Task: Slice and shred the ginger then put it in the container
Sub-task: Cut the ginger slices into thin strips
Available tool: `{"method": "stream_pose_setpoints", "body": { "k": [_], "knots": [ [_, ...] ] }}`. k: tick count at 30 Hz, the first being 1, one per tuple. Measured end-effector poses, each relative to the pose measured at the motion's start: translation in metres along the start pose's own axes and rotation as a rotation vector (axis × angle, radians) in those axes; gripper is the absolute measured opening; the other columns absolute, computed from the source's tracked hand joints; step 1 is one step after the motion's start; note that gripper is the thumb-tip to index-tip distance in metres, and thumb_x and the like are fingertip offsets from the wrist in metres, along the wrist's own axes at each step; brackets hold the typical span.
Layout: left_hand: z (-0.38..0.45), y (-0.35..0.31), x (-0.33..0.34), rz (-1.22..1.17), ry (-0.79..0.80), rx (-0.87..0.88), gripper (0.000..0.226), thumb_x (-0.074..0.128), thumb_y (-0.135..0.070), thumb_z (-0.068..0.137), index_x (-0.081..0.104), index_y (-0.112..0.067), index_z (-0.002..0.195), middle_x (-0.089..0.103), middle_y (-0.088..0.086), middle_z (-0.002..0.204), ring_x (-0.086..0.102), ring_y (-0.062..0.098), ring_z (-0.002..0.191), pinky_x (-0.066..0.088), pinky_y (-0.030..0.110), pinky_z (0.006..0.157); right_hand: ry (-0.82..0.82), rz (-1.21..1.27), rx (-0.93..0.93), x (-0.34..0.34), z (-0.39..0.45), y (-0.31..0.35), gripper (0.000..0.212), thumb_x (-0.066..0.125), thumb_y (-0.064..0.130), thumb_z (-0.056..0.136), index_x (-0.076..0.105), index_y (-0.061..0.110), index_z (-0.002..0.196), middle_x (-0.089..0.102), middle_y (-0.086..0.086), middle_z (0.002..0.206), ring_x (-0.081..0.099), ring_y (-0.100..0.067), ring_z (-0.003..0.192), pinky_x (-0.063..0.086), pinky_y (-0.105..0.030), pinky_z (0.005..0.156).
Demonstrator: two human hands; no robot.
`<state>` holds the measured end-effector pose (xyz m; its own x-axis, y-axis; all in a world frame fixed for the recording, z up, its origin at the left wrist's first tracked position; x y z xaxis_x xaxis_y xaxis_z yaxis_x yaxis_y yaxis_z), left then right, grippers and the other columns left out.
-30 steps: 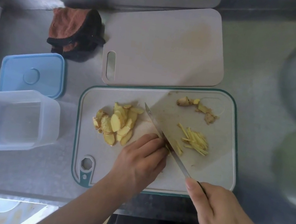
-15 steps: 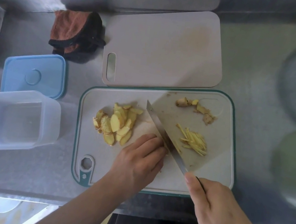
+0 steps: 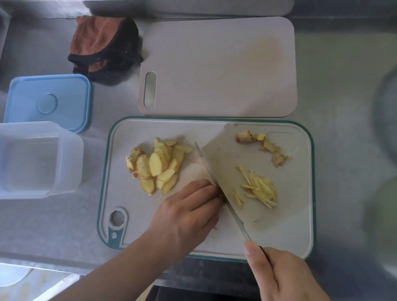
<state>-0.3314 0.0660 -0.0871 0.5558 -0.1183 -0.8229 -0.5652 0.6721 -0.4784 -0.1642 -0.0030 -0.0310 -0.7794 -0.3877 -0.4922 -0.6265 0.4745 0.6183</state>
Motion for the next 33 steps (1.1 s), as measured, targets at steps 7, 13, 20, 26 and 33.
{"method": "stream_pose_setpoints", "body": {
  "k": [7, 13, 20, 26, 33],
  "knots": [
    [-0.002, 0.0, -0.002, 0.017, 0.012, 0.013, 0.01, 0.074, -0.002, 0.09, 0.077, 0.0, 0.099, 0.073, 0.013, 0.103, 0.069, 0.028, 0.1, 0.057, 0.037, 0.092, -0.034, -0.013, -0.016, -0.009, 0.009, -0.004, 0.056, 0.021, 0.064, 0.083, 0.032, 0.019, 0.052, 0.046, 0.008, 0.048, 0.041, -0.011, 0.047, 0.032, -0.024, 0.051],
    [0.0, -0.002, -0.005, 0.022, -0.002, 0.002, 0.008, 0.073, -0.001, 0.089, 0.078, -0.001, 0.096, 0.074, 0.011, 0.099, 0.068, 0.026, 0.092, 0.058, 0.035, 0.085, -0.022, -0.013, -0.052, -0.007, 0.0, -0.003, 0.066, 0.013, 0.075, 0.08, 0.031, 0.018, 0.053, 0.044, 0.003, 0.049, 0.041, -0.012, 0.047, 0.031, -0.021, 0.049],
    [0.003, -0.005, -0.006, 0.009, -0.012, -0.013, 0.008, 0.071, 0.0, 0.09, 0.078, 0.0, 0.094, 0.074, 0.011, 0.098, 0.068, 0.025, 0.092, 0.058, 0.032, 0.085, 0.012, -0.006, -0.023, -0.005, -0.005, -0.001, 0.066, 0.008, 0.079, 0.069, 0.031, 0.019, 0.053, 0.049, 0.01, 0.051, 0.045, -0.01, 0.051, 0.034, -0.018, 0.051],
    [0.002, -0.004, -0.002, -0.029, -0.031, -0.043, 0.008, 0.072, 0.002, 0.089, 0.078, 0.001, 0.094, 0.074, 0.011, 0.102, 0.07, 0.026, 0.093, 0.056, 0.031, 0.088, 0.018, 0.003, -0.019, 0.0, 0.003, 0.001, 0.069, 0.005, 0.077, 0.077, 0.033, 0.019, 0.053, 0.05, 0.015, 0.052, 0.047, -0.007, 0.052, 0.038, -0.017, 0.053],
    [0.0, -0.004, -0.003, -0.005, -0.005, -0.042, 0.009, 0.071, 0.005, 0.087, 0.077, 0.001, 0.092, 0.071, 0.013, 0.097, 0.068, 0.028, 0.089, 0.057, 0.034, 0.083, -0.038, -0.011, -0.044, -0.005, 0.009, -0.005, 0.065, 0.01, 0.077, 0.076, 0.03, 0.02, 0.052, 0.045, 0.006, 0.049, 0.04, -0.01, 0.046, 0.033, -0.019, 0.048]
  ]
}}
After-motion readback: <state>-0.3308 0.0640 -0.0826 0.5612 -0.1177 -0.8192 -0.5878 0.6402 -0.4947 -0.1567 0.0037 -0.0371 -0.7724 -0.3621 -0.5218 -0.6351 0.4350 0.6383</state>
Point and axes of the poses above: each hand's wrist, its own z-axis towards the middle knuckle, its own x-axis out of the palm, y = z × x, the point moved 3 cm from there along z, towards the middle knuckle
